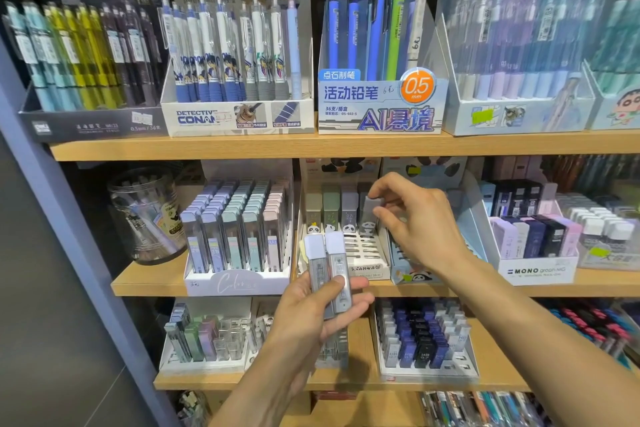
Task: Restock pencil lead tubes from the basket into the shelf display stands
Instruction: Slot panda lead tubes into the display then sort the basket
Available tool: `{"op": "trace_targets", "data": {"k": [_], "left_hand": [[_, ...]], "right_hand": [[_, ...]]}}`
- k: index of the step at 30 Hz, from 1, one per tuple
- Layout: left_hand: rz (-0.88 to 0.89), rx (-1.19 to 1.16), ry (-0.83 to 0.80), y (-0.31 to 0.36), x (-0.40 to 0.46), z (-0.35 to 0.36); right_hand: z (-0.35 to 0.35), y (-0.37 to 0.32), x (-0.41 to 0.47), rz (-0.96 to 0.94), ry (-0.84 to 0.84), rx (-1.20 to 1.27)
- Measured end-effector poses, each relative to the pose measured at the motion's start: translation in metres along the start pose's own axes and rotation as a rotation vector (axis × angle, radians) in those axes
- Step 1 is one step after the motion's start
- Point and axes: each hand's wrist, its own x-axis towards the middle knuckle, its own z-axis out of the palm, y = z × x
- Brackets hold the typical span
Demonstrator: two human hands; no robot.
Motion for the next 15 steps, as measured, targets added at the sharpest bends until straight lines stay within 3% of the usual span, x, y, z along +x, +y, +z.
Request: {"op": "trace_targets", "data": {"k": [6,11,15], "left_hand": [[0.010,0.013,-0.010,0.000,0.000,-0.001],[0.029,0.027,-0.030,-0.002,-0.002,-0.001],[0.046,0.040,-0.051,-0.002,-0.003,-0.002]], "right_hand": [[0.001,0.005,0.006,0.019,-0.033,-0.040],[0.009,0.000,0.010,-0.014,-0.023,-0.307],[0.012,-0.003,0.014,0.039,-0.091,-0.363]]}}
